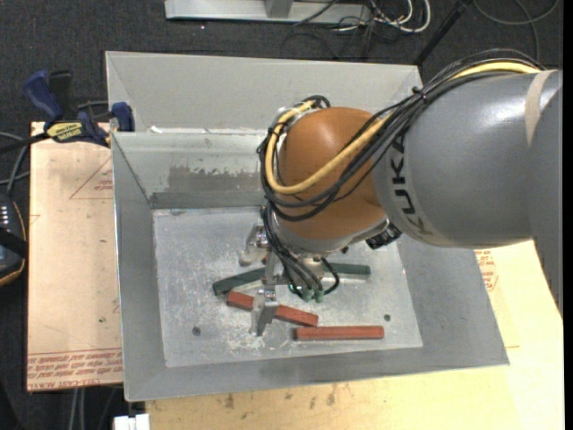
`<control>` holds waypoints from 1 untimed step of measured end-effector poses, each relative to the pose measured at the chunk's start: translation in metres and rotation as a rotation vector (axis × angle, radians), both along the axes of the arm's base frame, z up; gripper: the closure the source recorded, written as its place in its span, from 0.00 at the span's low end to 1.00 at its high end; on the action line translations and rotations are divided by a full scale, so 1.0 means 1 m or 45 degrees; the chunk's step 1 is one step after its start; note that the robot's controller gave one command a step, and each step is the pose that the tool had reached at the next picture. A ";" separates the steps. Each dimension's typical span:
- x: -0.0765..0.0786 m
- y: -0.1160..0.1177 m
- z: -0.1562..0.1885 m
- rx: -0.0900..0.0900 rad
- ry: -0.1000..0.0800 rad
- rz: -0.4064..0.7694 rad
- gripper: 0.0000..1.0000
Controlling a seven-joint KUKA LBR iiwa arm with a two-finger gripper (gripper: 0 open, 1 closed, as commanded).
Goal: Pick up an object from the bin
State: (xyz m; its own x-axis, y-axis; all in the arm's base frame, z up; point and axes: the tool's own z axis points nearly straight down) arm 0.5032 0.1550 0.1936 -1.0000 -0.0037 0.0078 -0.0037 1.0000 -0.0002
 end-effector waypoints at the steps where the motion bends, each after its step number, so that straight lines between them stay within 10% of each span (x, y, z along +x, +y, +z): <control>1: 0.002 -0.001 0.004 0.001 -0.009 -0.004 0.00</control>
Offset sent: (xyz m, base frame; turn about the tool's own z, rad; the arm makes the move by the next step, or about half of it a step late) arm 0.0225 -0.0111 -0.1236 0.0578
